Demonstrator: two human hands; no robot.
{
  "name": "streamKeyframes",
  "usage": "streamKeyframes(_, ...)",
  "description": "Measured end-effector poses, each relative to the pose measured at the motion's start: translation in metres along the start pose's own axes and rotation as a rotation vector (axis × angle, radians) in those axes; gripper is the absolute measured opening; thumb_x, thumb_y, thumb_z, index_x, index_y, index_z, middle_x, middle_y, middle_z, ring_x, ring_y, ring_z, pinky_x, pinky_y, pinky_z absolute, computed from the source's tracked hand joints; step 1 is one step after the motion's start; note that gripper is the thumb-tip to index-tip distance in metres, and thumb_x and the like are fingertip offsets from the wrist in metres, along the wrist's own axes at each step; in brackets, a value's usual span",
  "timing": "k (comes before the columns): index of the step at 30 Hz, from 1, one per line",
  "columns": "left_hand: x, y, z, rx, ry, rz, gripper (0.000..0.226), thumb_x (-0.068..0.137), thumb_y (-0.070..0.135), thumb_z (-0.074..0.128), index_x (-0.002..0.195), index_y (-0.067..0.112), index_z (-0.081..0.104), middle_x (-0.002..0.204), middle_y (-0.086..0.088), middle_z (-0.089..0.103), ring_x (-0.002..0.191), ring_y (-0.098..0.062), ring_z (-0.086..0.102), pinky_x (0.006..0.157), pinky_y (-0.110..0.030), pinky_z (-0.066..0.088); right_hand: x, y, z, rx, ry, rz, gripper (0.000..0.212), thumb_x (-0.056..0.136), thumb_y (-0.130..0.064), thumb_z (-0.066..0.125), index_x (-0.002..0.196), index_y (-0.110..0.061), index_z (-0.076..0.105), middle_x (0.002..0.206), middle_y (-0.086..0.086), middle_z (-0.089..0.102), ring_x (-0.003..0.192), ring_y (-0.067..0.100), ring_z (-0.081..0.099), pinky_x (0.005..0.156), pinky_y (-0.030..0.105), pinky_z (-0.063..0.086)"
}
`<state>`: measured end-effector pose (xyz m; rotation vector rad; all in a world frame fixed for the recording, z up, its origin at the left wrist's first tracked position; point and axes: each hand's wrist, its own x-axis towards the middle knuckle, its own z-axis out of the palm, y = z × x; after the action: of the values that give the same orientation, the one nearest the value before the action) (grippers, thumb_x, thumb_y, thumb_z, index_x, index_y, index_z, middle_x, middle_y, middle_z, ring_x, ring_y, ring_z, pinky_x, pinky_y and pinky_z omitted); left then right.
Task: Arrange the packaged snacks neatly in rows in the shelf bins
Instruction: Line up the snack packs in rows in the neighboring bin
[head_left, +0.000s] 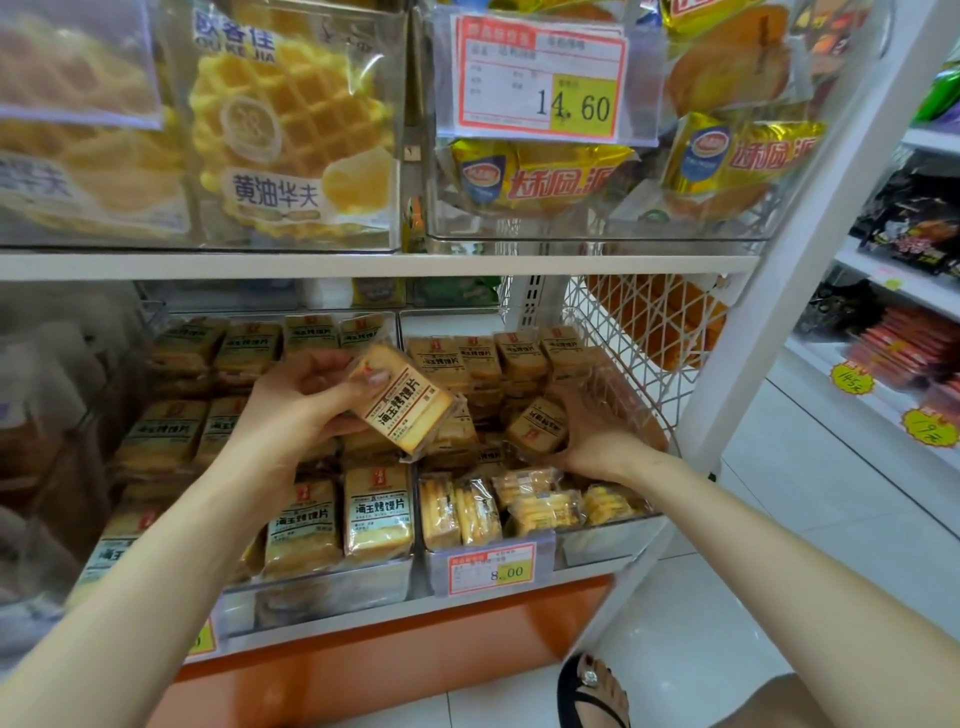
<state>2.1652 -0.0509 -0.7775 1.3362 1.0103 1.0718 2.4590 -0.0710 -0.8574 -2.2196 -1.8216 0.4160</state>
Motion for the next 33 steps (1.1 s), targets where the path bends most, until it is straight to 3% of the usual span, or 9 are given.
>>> streamKeyframes(5,0.0,0.0,-0.002,-0.004,-0.002,0.008,0.059,0.058,0.031,0.07,0.112,0.008,0.059,0.097,-0.008,0.07,0.086,-0.016,0.07,0.063,-0.016,0.055,0.002,0.0,-0.014,0.108,0.031,-0.017,0.089,0.062,-0.047,0.081,0.134,-0.032,0.031,0.137,-0.004,0.043,0.123,0.021,0.046,0.099,0.04,0.043)
streamKeyframes(9,0.001,-0.001,-0.005,-0.005,0.002,0.013,0.057,0.06,0.03,0.07,0.112,0.007,0.059,0.096,-0.009,0.071,0.087,-0.017,0.069,0.062,-0.015,0.055,0.005,-0.008,-0.015,-0.217,0.029,0.053,0.081,0.072,-0.059,0.069,0.136,-0.025,0.032,0.125,0.002,0.057,0.106,0.025,0.058,0.081,0.033,0.05)
streamKeyframes(12,0.002,0.0,-0.006,-0.003,-0.001,0.021,0.056,0.06,0.03,0.07,0.11,0.008,0.059,0.094,-0.009,0.071,0.086,-0.017,0.07,0.063,-0.016,0.055,0.008,-0.013,-0.025,-0.317,-0.054,0.111,0.07,0.072,-0.064,0.065,0.126,-0.022,0.05,0.117,0.0,0.062,0.1,0.021,0.059,0.08,0.029,0.049)
streamKeyframes(16,0.003,-0.001,-0.005,0.0,-0.016,0.025,0.058,0.059,0.03,0.071,0.11,0.006,0.059,0.094,-0.009,0.071,0.086,-0.017,0.07,0.064,-0.018,0.055,0.004,-0.006,-0.034,-0.086,-0.104,-0.002,0.076,0.066,-0.04,0.079,0.132,-0.032,0.042,0.131,-0.005,0.052,0.114,0.018,0.052,0.094,0.033,0.046)
streamKeyframes(18,0.003,-0.001,-0.004,0.003,-0.018,0.026,0.059,0.059,0.031,0.07,0.111,0.006,0.058,0.096,-0.009,0.071,0.088,-0.018,0.069,0.066,-0.02,0.055,0.001,-0.007,-0.028,-0.047,-0.144,-0.018,0.075,0.07,-0.029,0.077,0.134,-0.034,0.038,0.132,-0.002,0.048,0.114,0.019,0.05,0.095,0.035,0.046)
streamKeyframes(22,0.002,0.0,-0.003,-0.003,-0.013,0.029,0.058,0.059,0.031,0.07,0.111,0.007,0.058,0.097,-0.01,0.07,0.088,-0.018,0.069,0.068,-0.02,0.057,0.001,-0.013,-0.029,-0.026,-0.054,-0.021,0.074,0.075,-0.043,0.073,0.138,-0.031,0.036,0.142,-0.002,0.042,0.123,0.022,0.046,0.1,0.034,0.041)
streamKeyframes(26,0.001,0.0,-0.002,0.0,-0.013,0.021,0.06,0.059,0.031,0.071,0.111,0.007,0.058,0.098,-0.01,0.07,0.09,-0.019,0.069,0.073,-0.027,0.053,-0.01,-0.012,-0.042,-0.054,-0.22,-0.042,0.089,0.071,-0.037,0.078,0.144,-0.034,0.026,0.154,-0.005,0.017,0.138,0.023,0.026,0.109,0.036,0.03)
streamKeyframes(30,0.001,-0.001,0.0,0.007,-0.024,0.016,0.058,0.06,0.031,0.071,0.112,0.007,0.058,0.098,-0.01,0.07,0.089,-0.018,0.069,0.072,-0.024,0.055,-0.008,-0.007,-0.029,-0.08,-0.186,-0.083,0.086,0.072,-0.02,0.077,0.142,-0.033,0.03,0.148,-0.005,0.029,0.132,0.02,0.035,0.105,0.034,0.038)
streamKeyframes(33,0.003,-0.002,-0.001,0.003,-0.017,0.014,0.057,0.061,0.031,0.071,0.112,0.008,0.058,0.096,-0.008,0.071,0.088,-0.016,0.069,0.072,-0.023,0.055,-0.004,-0.006,-0.03,0.109,-0.095,-0.104,0.084,0.068,-0.018,0.081,0.138,-0.031,0.036,0.138,-0.008,0.041,0.126,0.014,0.042,0.102,0.03,0.04)
